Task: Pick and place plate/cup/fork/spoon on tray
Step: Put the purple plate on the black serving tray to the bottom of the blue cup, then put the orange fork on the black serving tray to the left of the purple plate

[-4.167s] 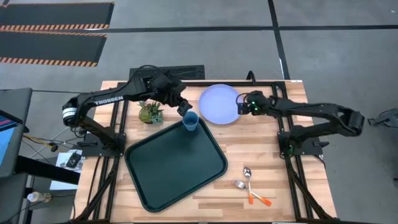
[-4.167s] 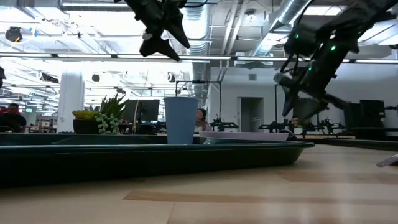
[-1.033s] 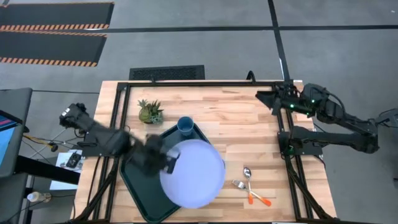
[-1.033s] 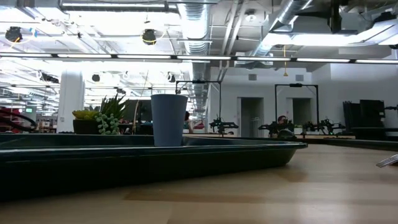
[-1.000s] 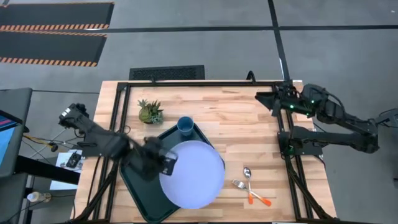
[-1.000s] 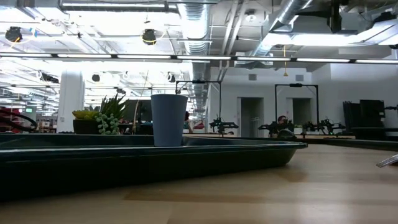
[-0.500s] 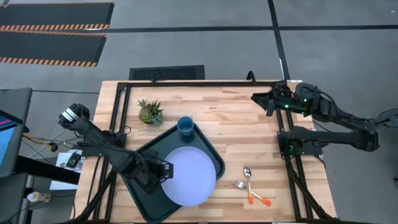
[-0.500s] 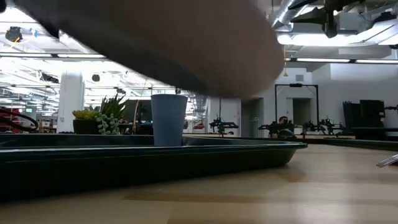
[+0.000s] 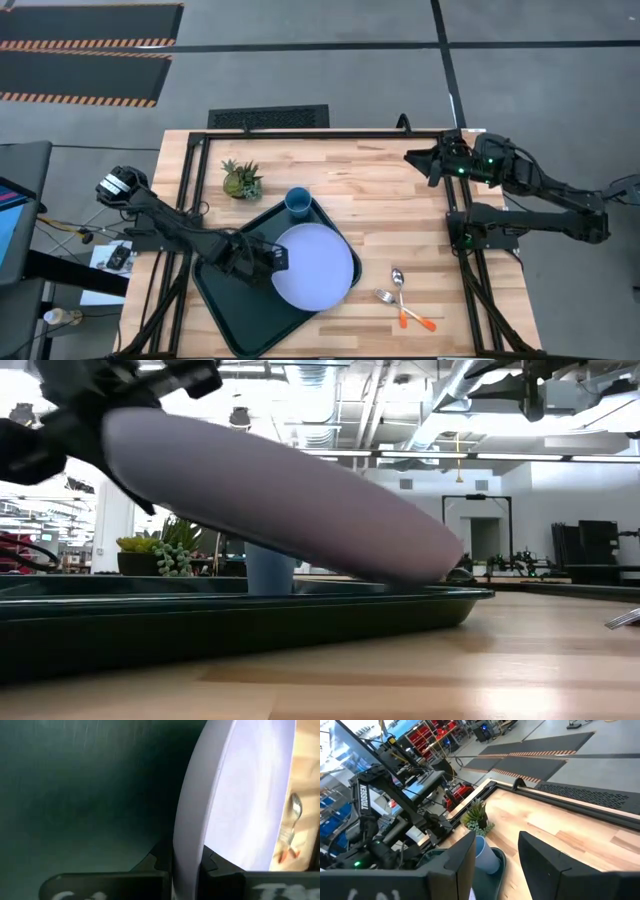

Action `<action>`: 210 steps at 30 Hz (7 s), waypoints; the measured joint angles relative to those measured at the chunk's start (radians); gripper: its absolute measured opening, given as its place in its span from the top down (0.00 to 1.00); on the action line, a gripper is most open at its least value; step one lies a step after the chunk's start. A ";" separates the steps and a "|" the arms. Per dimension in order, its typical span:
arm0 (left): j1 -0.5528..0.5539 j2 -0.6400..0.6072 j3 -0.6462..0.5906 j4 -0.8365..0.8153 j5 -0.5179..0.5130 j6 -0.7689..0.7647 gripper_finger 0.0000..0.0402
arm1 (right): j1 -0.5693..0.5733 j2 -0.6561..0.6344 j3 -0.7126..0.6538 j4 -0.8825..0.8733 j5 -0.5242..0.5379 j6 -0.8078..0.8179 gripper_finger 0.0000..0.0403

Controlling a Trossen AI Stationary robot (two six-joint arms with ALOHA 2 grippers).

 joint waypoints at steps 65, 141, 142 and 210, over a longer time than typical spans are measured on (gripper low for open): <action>0.153 0.000 -0.009 0.009 0.074 0.276 0.67 | 0.000 0.000 0.000 -0.066 0.001 0.000 0.56; 0.213 0.001 -0.008 -0.066 0.156 0.504 0.28 | 1.346 0.756 -0.148 -0.074 0.032 0.812 0.58; 0.213 0.001 -0.008 -0.066 0.156 0.523 0.28 | 1.348 0.794 -0.132 -0.073 0.032 0.824 0.58; 0.206 0.000 -0.009 0.022 0.110 0.721 0.28 | 1.171 1.349 0.421 -0.277 0.091 0.760 0.95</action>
